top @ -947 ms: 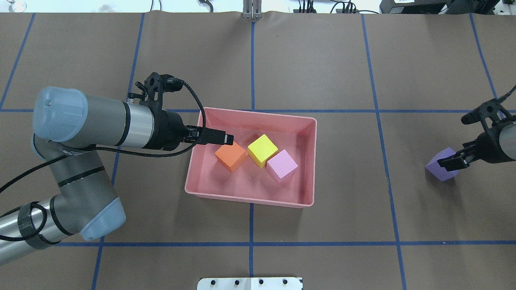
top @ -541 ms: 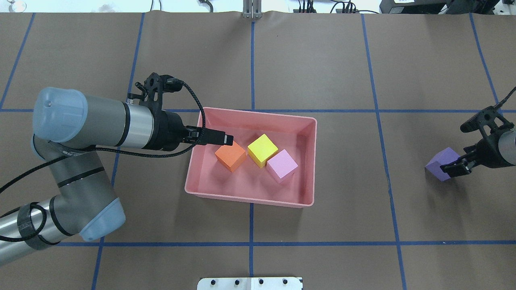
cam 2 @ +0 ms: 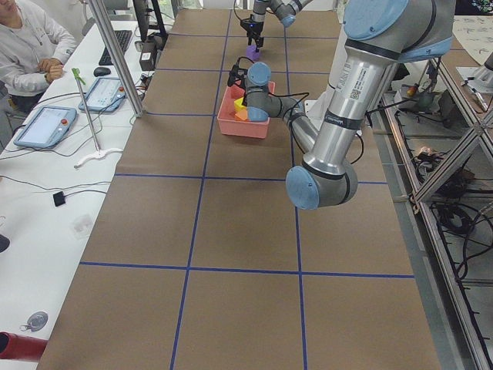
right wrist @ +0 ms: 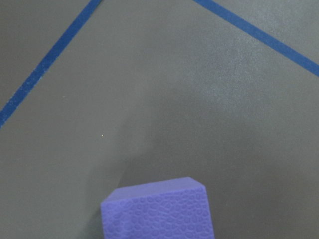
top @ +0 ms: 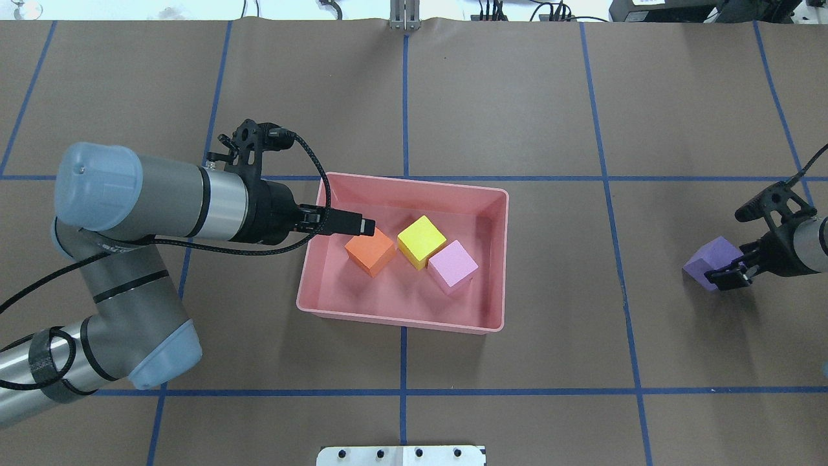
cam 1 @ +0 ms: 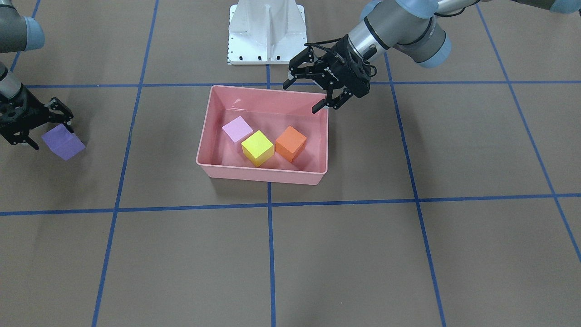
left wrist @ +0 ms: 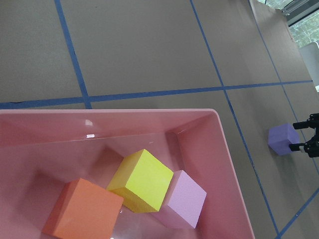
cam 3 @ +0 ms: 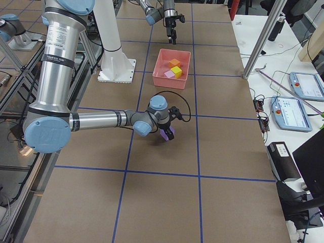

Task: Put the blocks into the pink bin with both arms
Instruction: 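Grasp the purple cube with the right gripper and lift it while the left gripper withdraws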

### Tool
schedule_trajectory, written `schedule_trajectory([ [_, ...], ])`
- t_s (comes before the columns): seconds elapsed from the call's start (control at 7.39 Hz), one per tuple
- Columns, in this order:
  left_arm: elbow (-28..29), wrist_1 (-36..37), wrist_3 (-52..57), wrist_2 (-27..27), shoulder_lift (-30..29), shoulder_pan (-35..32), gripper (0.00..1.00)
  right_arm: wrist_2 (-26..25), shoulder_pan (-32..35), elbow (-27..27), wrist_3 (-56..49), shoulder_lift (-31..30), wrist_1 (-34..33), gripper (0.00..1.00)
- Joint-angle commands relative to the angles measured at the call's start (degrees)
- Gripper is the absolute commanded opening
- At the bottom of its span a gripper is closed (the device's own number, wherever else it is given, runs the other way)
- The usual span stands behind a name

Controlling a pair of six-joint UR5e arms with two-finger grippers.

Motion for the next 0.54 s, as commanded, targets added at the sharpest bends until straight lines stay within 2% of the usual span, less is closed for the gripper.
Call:
schedule_trajectory([
  [0.0,0.1,0.0,0.0,0.0,-0.1,0.0,1.00,0.1,-0.9,-0.3,3.0,1.6,-0.1,0.19],
  [0.14,0.2,0.0,0.0,-0.1,-0.1,0.0,1.00,0.4,-1.1,-0.3,6.0,3.1,-0.5,0.13],
  [0.41,0.3,0.0,0.1,-0.3,-0.1,0.0,1.00,1.7,-0.9,1.6,10.0,4.6,-0.8,0.11],
])
